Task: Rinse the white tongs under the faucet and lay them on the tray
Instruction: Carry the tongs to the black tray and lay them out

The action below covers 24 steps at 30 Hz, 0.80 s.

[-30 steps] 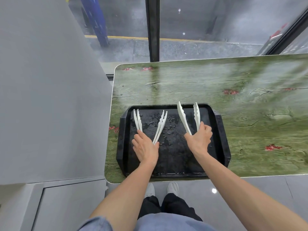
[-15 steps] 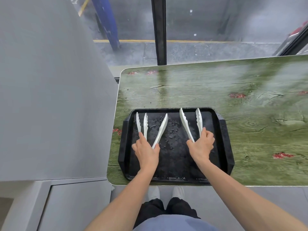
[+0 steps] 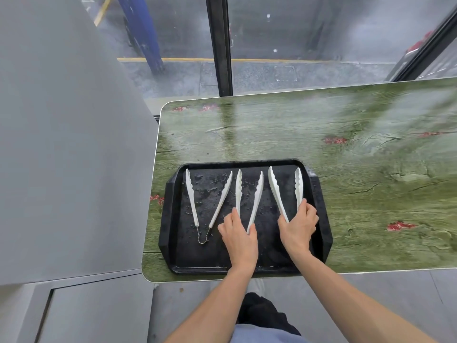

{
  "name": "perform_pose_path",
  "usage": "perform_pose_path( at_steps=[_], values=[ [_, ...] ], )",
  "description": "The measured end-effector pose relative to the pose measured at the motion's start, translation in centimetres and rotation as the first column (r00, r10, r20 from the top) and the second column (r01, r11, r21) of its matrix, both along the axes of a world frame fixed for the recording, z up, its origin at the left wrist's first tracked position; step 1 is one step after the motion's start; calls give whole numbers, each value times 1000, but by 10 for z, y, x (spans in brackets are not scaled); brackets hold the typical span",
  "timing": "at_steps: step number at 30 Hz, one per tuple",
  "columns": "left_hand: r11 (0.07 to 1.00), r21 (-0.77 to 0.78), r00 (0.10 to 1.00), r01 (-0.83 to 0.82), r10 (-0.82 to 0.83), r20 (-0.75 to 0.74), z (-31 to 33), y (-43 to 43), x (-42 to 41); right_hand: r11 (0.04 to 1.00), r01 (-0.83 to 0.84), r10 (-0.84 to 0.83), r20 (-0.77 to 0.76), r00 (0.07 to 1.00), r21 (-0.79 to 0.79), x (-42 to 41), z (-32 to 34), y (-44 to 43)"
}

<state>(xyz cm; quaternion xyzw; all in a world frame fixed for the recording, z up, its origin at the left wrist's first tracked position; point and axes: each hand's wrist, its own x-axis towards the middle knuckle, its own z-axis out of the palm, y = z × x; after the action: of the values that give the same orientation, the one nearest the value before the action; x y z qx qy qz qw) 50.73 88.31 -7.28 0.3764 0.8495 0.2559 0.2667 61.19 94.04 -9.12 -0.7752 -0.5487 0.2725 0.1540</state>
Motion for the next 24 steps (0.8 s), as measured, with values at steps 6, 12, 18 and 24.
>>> perform_pose_path(
  at_steps=[6, 12, 18, 24],
  values=[
    [993, -103, 998, -60, 58, -26, -16, 4, -2, 1000, -17, 18, 30, 999, -20, 0, -8, -9],
    [975, -178, 991, -132, 125, -47, -19, 16, -3, 998, -60, 60, 47, 997, -2, -7, -10, -7],
    [967, -197, 987, -161, 162, -11, -19, 22, 2, 995, -91, 93, 71, 993, -29, -6, -11, -4],
    [970, -186, 987, -155, 160, 8, -17, 25, -5, 987, -153, 156, 86, 984, -46, -1, -12, -4]
  ],
)
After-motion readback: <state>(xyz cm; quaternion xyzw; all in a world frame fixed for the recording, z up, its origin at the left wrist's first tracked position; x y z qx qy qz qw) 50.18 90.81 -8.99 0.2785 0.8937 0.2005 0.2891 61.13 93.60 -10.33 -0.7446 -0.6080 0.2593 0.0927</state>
